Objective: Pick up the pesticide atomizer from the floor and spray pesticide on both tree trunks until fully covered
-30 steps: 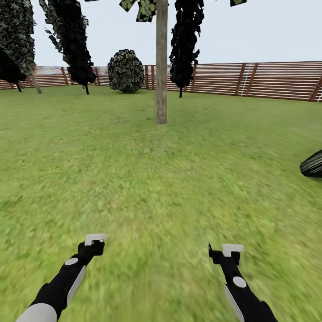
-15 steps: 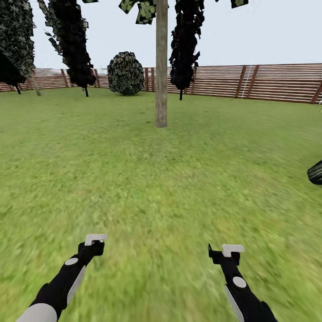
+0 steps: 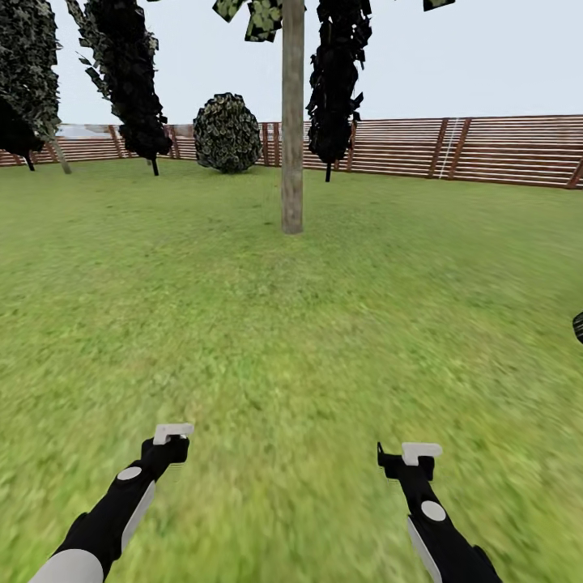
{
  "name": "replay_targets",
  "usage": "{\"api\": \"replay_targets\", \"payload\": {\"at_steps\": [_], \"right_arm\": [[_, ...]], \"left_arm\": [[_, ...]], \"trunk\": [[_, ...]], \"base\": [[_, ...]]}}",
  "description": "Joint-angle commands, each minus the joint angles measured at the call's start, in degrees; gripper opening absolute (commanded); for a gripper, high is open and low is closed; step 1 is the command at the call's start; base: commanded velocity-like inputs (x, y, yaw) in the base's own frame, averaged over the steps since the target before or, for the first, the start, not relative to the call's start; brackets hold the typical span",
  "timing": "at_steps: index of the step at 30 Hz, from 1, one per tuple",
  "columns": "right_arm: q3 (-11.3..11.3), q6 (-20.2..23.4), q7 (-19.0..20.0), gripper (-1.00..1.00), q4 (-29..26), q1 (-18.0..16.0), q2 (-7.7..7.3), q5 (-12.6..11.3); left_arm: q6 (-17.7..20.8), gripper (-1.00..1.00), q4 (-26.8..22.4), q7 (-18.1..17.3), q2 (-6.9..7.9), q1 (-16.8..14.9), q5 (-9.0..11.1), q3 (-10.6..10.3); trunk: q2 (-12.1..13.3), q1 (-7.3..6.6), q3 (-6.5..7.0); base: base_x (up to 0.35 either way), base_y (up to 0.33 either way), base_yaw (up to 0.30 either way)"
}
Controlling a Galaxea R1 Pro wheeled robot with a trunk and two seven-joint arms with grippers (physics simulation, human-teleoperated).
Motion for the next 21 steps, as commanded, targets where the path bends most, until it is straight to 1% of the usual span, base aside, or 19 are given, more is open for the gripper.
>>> {"api": "replay_targets", "payload": {"at_steps": [1, 21], "right_arm": [[0.0, 0.0, 0.0, 1.0, 0.0, 0.0, 0.0, 0.0], [0.0, 0.04, 0.0, 1.0, 0.0, 0.0, 0.03, 0.0]], "left_arm": [[0.0, -1.0, -0.01, 0.0, 0.0, 0.0, 0.0, 0.0], [0.0, -1.0, -0.04, 0.0, 0.0, 0.02, 0.0, 0.0]], "trunk": [[0.0, 0.0, 0.0], [0.0, 0.0, 0.0]], "base": [[0.339, 0.0, 0.0], [0.339, 0.001, 0.0]]}}
